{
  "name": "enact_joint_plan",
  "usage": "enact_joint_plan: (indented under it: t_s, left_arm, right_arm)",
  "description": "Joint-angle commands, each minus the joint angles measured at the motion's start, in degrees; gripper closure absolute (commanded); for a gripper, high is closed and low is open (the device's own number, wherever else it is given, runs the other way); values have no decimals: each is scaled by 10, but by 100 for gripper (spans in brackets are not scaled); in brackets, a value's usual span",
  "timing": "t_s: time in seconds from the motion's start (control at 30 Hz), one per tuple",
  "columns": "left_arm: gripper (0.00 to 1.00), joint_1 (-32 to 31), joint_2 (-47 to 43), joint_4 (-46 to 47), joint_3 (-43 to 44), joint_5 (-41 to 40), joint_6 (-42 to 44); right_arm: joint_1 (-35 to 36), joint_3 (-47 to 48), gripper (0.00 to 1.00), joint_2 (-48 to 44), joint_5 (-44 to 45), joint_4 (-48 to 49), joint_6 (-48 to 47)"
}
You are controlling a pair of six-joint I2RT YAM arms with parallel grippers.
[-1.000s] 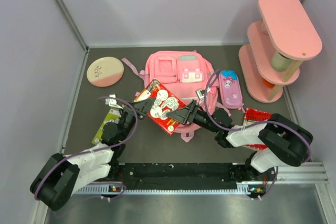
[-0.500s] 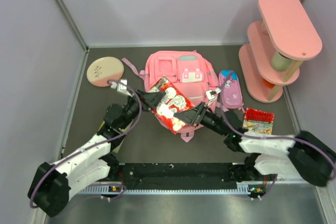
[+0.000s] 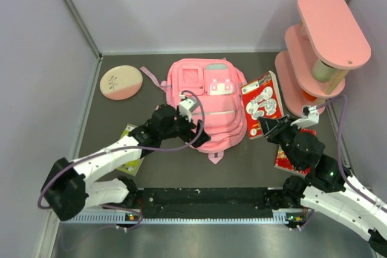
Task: Pack the student bag
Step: Pick up the book from the center of the board, then place the book in the student bag.
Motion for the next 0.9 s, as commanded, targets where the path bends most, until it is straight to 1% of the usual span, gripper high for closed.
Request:
enact_joint_plan:
  t_s: [0.0,0.03,0.13,0.23,0.4,0.47,0.5,0.53,0.57,0.6,0.63,0.73,0.77,0.8,0.83,0.87]
  left_arm:
    - [2,-64,58,-63,62,-5,156]
    - [2,-81,69,-87,72,-10,165]
    - [2,-101,105,-85,87,-28,196]
    - [2,-108,146,-82,100,-33,209]
    - [3,-110,178,-86,123,-63,229]
    - [5,-110,192,-87,128,-82,240]
    - [7,-110,195,-89,133,-85,244]
    - [13,-110,203,-90,135,-88,249]
    - [13,-110,206,-96,141,-97,254]
    - [18,-110,210,-113,154,-98,256]
    - [26,-109,217,-118,159,-100,257]
    - [40,-109,223,-121,167,-103,260]
    - [51,-109,224,-121,169,-103,261]
    - [56,-109,226,-121,172,-104,262]
    - [76,-109,231,-124,177,-102,261]
    - [89,-109,231,-124,179,-101,261]
  right_arm:
    - [1,62,100,-25,73,-115,-49]
    - [1,66,100,-27,74,-126,-48]
    - [2,70,100,-41,63,-137,-38]
    - [2,70,100,-49,51,-141,-31]
    - [2,73,100,-49,37,-147,-24]
    - [2,69,100,-49,34,-148,-18]
    - [2,68,100,-50,33,-149,-16]
    - [2,67,100,-50,31,-149,-11]
    - [2,62,100,-51,29,-150,-9]
    - [2,60,100,-52,28,-150,-6]
    - [2,60,100,-53,26,-150,-1]
    - [2,52,100,-57,23,-151,2]
    - [2,51,100,-57,23,-151,2]
    - [1,51,100,-60,23,-152,2]
    - [1,50,100,-62,24,-153,3]
    - [2,49,100,-64,24,-154,2]
